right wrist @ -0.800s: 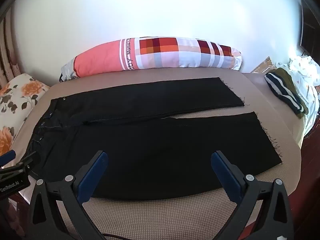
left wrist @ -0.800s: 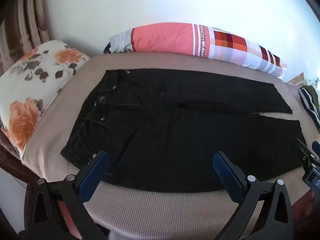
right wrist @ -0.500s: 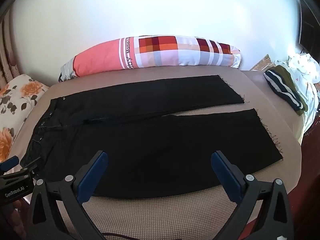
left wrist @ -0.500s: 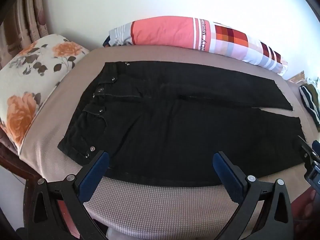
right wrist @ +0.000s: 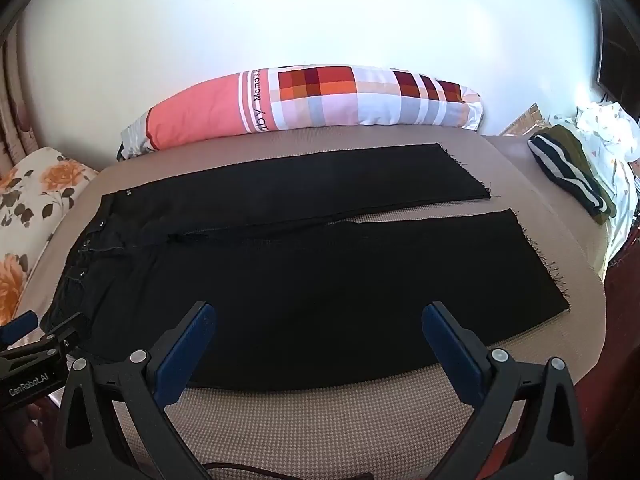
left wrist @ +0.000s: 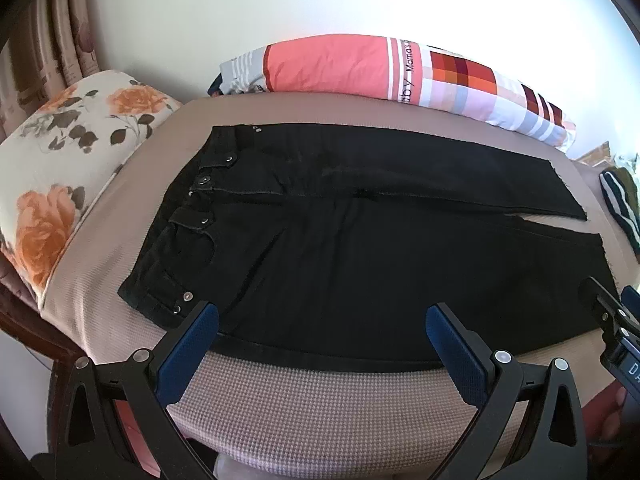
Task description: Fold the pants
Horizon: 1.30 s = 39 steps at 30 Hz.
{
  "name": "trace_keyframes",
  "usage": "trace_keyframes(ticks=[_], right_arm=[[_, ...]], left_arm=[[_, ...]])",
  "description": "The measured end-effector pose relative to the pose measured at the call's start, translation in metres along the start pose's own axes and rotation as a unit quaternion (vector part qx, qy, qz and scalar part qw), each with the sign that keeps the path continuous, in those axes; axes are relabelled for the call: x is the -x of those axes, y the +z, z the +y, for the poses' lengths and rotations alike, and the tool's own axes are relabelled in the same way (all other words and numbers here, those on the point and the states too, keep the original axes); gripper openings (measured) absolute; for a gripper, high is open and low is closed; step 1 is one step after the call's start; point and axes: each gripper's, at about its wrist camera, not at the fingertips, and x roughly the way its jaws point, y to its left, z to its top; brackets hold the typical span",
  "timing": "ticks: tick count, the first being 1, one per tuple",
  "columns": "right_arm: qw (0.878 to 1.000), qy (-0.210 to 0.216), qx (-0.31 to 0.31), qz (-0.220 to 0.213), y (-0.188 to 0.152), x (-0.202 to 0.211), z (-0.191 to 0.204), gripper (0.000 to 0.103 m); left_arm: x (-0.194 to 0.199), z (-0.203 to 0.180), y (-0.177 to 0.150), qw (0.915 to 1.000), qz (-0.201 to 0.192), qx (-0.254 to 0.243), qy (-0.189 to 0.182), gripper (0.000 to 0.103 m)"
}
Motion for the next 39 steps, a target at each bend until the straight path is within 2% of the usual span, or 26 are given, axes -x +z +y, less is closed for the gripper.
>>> trace_keyframes(ticks=[39], right_arm=[[1.000,0.002,0.000,0.001,-0.005,0.001,0.011,0.103]], left_arm=[[-0.001,-0.003,-0.003,0.9999,-0.001,-0.006,0.009,0.103]])
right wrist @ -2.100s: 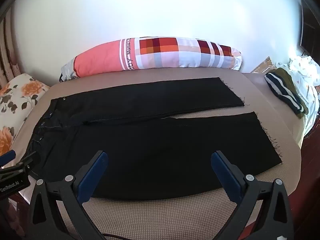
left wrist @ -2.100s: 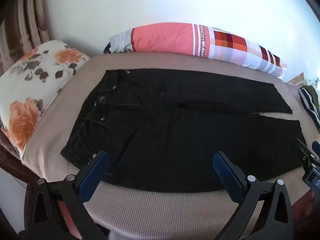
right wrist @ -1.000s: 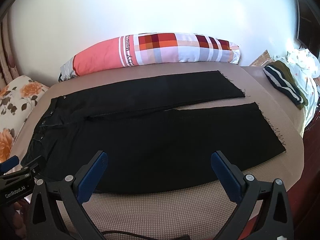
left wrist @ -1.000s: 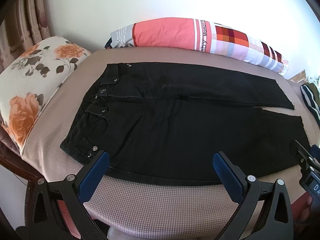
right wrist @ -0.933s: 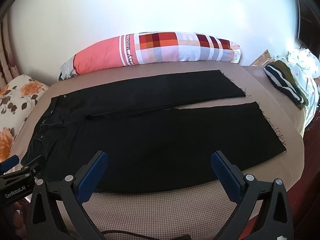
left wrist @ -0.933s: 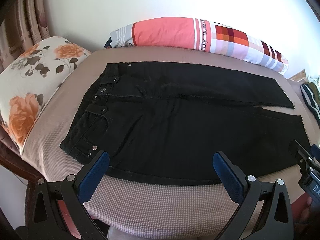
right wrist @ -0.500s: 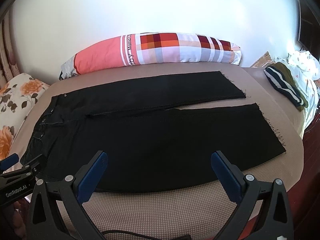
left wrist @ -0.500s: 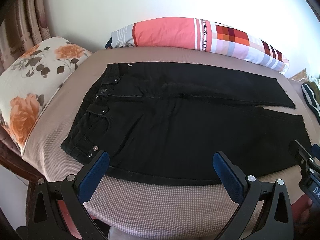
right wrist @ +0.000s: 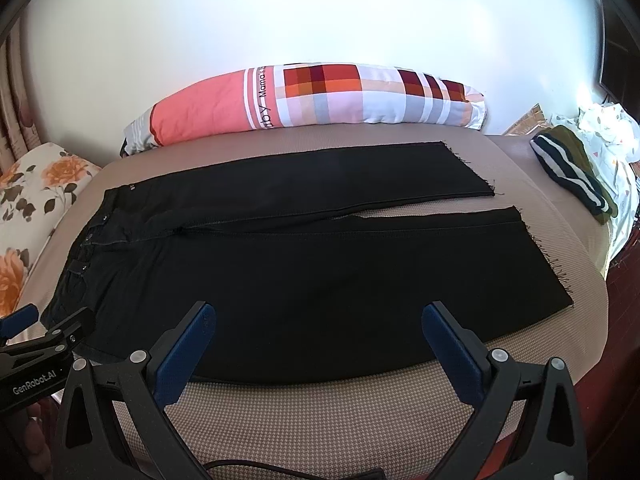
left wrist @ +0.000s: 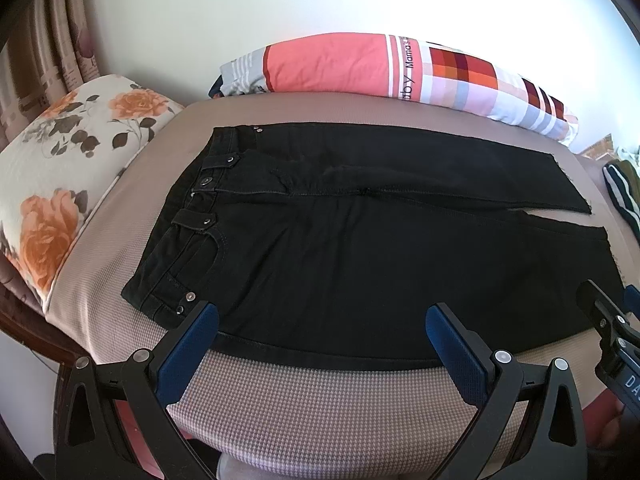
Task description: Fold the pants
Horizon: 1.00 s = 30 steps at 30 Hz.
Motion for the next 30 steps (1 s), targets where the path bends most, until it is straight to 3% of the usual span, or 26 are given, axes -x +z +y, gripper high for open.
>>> trace_keyframes(ticks=[30], right_arm=[[1.000,-0.002,0.003,0.002,0.0007,-0.0009,0.0035,0.103]], left_arm=[[-0.0013,-0.0060,-0.0005,1.0000,0.000,-0.008,0.003,0.103]])
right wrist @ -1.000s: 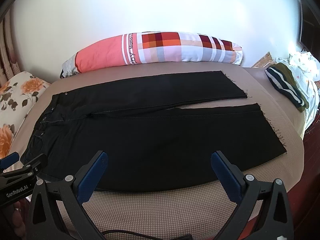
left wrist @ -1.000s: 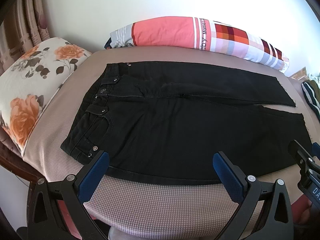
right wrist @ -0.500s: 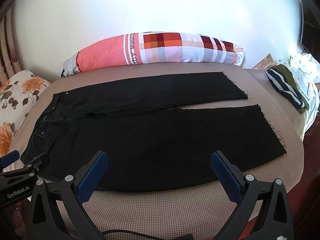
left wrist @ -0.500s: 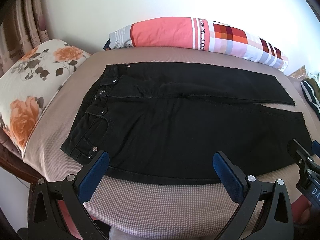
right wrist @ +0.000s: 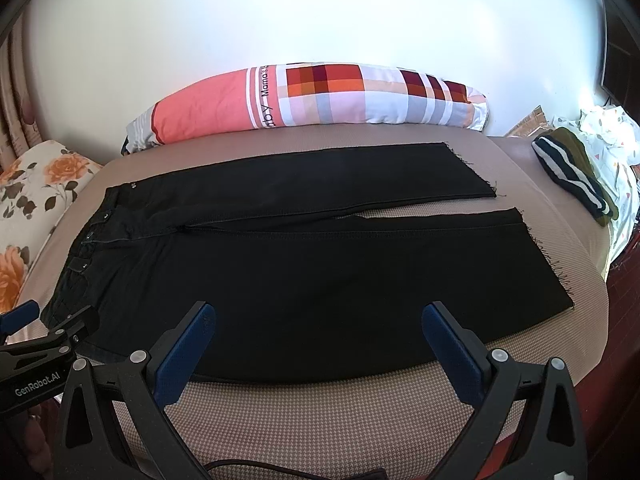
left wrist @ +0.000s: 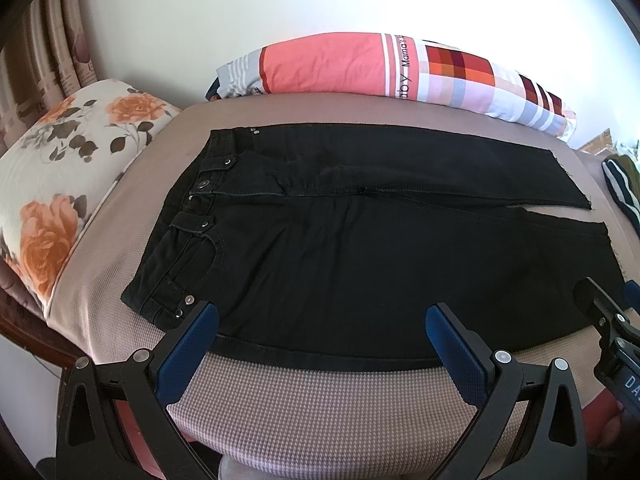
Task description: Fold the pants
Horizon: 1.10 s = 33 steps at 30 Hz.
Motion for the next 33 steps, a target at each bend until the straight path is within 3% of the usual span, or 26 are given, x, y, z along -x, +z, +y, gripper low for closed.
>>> trace_keyframes(ticks=[12,24,28,31,33], right_arm=[[1.000,0.009,-0.013,0.016,0.013,-0.010,-0.009,0.103],[0.999,0.026,0.016,0.035,0.053,-0.036,0.003,0.103],[0.996,0.075,0.029,0.029,0.072,-0.047,0.010,0.103],[0.993,0.113,0.030,0.031,0.086,-0.059,0.014,0.103],[0.990,0.135,0.022,0.036,0.097,-0.070,0.017,0.103]], left_arm=[[-0.009,0.004,0.013,1.0000,0.003,0.000,0.003,0.103],[-0.042,0.039,0.057,0.9996,0.017,0.021,-0.003,0.103],[-0.059,0.065,0.083,0.9984,0.029,0.042,-0.023,0.101],[-0.075,0.093,0.107,0.9960,0.039,0.070,-0.041,0.095],[-0.086,0.114,0.122,0.9929,0.045,0.094,-0.057,0.085]])
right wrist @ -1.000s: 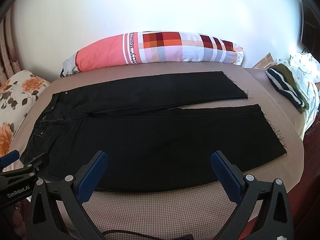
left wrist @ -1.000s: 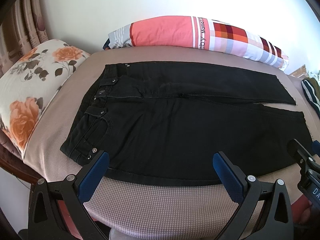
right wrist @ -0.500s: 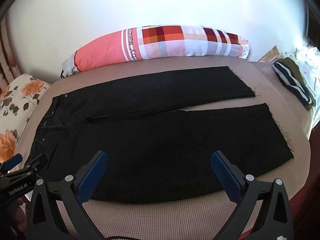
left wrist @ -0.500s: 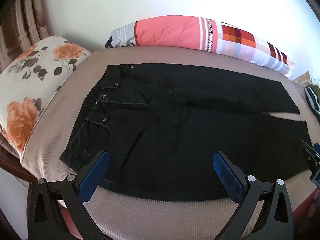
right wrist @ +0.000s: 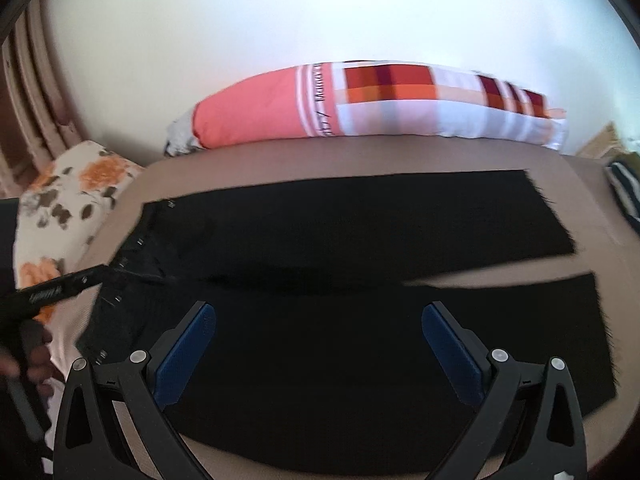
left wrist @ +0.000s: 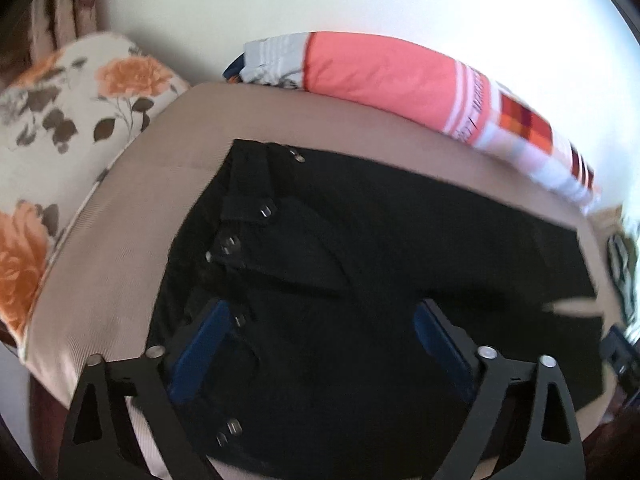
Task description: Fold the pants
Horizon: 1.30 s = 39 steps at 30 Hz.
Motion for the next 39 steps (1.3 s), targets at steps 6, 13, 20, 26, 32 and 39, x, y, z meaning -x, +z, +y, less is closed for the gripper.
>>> trace_keyframes(ticks=[6,13,20,26,32,39], right_arm=[[0.997,0.053,-0.047,0.022,0.030,-0.038,-0.006,0.103],[0.995,0.052,-0.073,0.036,0.052,-0.076,-0.008,0.103],[0.995,0.025,-0.072,0.067,0.063,-0.116,-0.005,0.103],[0.994,0.021,-0.063,0.092,0.069,-0.150,0.008,0.103],[0.993,0.035,-0.049,0.099,0.079,-0.174,0.019,0.103],[0.994,0.046,-0.006,0.100,0.096,-0.200,0.031,0.103]], left_arm=[[-0.035,0.062,0.060,0.9980,0.003,0.039,-0.050,0.065],[-0.106,0.120,0.099,0.9808,0.054,0.103,-0.157,0.049],[-0.161,0.152,0.125,0.9615,0.097,0.153,-0.206,0.046],[-0.186,0.154,0.143,0.9414,0.129,0.148,-0.274,0.043],[-0.208,0.146,0.157,0.9285,0.146,0.136,-0.313,0.040],[-0.228,0.130,0.168,0.9216,0.140,0.136,-0.335,0.040]])
